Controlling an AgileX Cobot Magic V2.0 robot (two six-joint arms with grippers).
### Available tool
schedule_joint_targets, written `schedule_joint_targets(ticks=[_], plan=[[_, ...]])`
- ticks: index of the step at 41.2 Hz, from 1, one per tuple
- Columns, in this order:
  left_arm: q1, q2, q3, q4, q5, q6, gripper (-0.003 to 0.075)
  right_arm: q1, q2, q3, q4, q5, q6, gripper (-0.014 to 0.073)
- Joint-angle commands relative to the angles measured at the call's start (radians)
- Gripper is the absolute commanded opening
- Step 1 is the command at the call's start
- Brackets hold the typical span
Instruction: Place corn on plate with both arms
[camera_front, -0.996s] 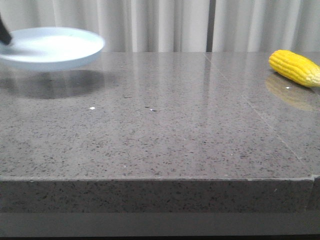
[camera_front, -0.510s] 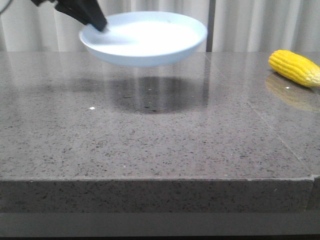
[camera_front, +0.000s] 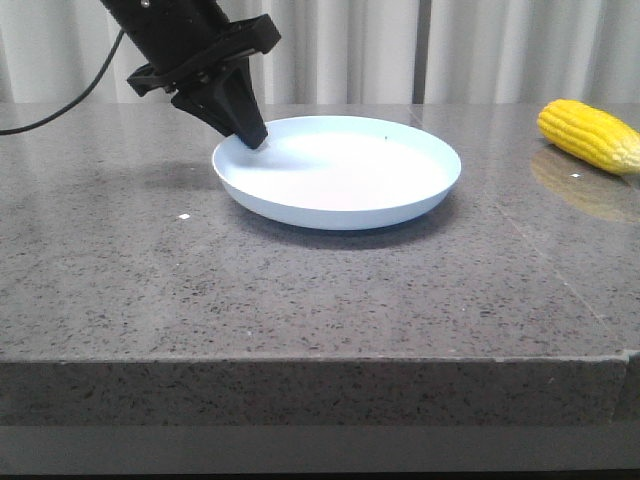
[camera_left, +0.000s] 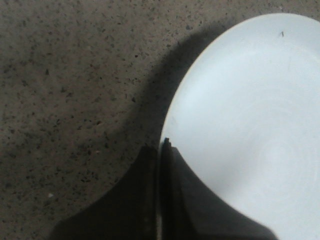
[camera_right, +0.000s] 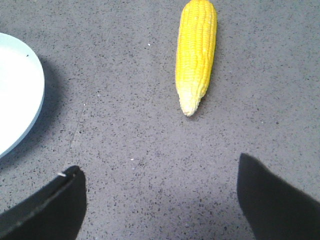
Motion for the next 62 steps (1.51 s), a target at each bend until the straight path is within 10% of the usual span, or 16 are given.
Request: schedule_joint_targets(ticks=[1, 17, 36, 62], plan=[[-0.008, -0.052, -0.033, -0.041, -0.016, -0.001, 0.0017, -0.006, -0.003, -0.026, -0.007, -0.062, -0.005, 0.0636], [-0.004, -0.058, -0.033, -0.005, 0.003, -0.028, 0.0496, -0.006, -0.003, -0.026, -0.007, -0.060, -0.005, 0.0636], [-0.219, -0.293, -0.033, 0.619, 0.047, -0.338, 0.0503, -0.006, -0.003, -0.026, -0.007, -0.059, -0.005, 0.0636], [-0.281, -0.859, 0.413, 0.523, -0.091, -0.385, 0.0503, -0.006, -0.003, -0.026, -0.007, -0.058, -0.005, 0.0636]])
